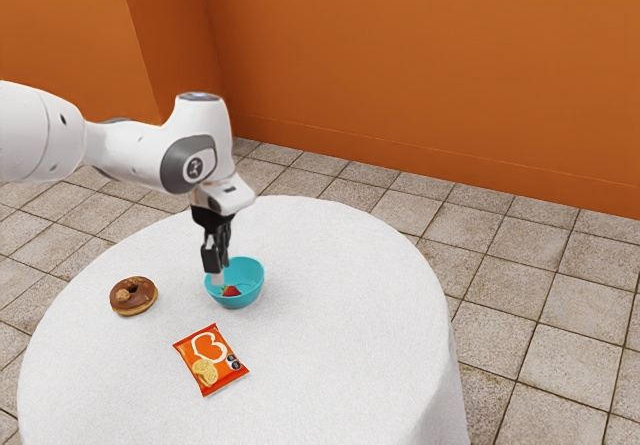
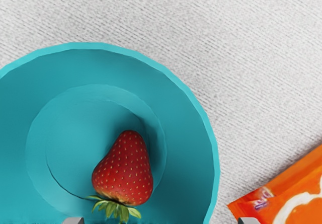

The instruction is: Take strawberry from the bowl

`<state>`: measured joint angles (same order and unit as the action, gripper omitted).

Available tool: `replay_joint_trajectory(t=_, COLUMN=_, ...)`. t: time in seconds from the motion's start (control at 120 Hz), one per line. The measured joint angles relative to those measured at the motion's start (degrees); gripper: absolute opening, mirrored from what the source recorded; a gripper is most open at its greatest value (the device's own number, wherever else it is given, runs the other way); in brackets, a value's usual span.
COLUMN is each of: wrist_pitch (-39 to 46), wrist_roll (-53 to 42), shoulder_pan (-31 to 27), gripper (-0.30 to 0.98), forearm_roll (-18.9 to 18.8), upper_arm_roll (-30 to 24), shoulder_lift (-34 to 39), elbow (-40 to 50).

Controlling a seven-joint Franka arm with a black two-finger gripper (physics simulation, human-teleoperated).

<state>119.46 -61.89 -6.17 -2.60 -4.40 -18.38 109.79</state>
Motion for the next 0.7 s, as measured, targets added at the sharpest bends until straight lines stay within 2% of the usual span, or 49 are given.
replay_joint_trajectory(t=0.3, wrist_pitch=0.4, wrist_roll=2.1, shoulder_pan=-0.1, gripper=0.26, forearm_roll=0.2, upper_arm_roll=0.2, shoulder_lift=-2.3, elbow=-0.4)
replay_joint_trajectory(t=0.608, wrist_pitch=1.3, wrist_roll=3.1, shoulder_pan=0.0, gripper=0.24, forearm_roll=-0.4, upper_arm_roll=0.4, shoulder_lift=-3.2, elbow=-1.3)
replay_joint_trajectory(t=0.7, wrist_pitch=2.4, wrist_roll=3.2, shoulder_pan=0.2, gripper=0.23, forearm_roll=-1.9, upper_arm_roll=0.4, shoulder_lift=-4.0, elbow=-1.4)
